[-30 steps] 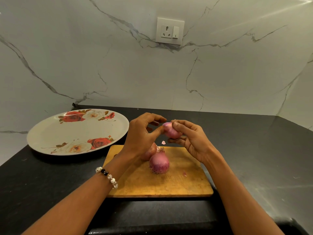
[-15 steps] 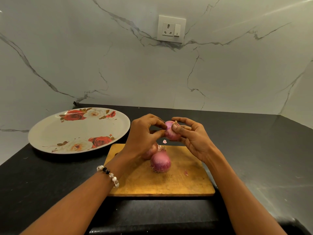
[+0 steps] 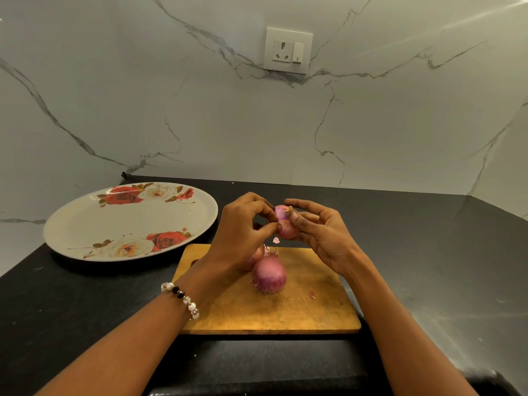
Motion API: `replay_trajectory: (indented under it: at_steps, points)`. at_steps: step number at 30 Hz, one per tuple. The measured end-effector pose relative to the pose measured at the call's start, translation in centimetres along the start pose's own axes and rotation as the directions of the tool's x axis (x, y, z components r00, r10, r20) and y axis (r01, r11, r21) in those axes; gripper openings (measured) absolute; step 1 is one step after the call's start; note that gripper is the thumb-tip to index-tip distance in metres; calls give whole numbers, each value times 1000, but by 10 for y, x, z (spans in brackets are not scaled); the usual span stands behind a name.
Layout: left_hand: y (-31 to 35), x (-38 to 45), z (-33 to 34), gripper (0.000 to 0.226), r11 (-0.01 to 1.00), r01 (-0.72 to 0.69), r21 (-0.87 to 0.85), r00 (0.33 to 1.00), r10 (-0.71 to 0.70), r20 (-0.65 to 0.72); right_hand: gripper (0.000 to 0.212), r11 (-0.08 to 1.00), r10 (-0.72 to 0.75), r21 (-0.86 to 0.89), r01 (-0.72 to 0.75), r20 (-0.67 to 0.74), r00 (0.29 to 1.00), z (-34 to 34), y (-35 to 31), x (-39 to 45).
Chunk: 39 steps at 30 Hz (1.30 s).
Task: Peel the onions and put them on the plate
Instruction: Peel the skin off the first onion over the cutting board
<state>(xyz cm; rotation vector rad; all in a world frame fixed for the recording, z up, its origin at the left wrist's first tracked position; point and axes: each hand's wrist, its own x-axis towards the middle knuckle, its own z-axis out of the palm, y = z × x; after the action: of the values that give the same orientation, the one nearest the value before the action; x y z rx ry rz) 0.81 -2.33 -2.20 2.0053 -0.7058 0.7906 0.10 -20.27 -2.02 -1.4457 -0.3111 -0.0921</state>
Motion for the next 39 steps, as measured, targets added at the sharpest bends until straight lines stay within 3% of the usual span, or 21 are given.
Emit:
replay_trajectory:
  at_steps: [25, 33, 39]
  points:
    - [0, 0, -2, 15, 998, -54, 38, 998, 53, 20, 38, 998, 19, -51, -20, -6, 1000, -2, 0, 1]
    - [-3, 0, -2, 10, 998, -12, 64, 999, 9, 41, 40, 994, 27, -109, -25, 15, 1000, -4, 1, 0]
    - [-6, 0, -2, 11, 996, 65, 67, 988, -73, 134, 40, 995, 43, -94, -41, 19, 999, -4, 1, 0]
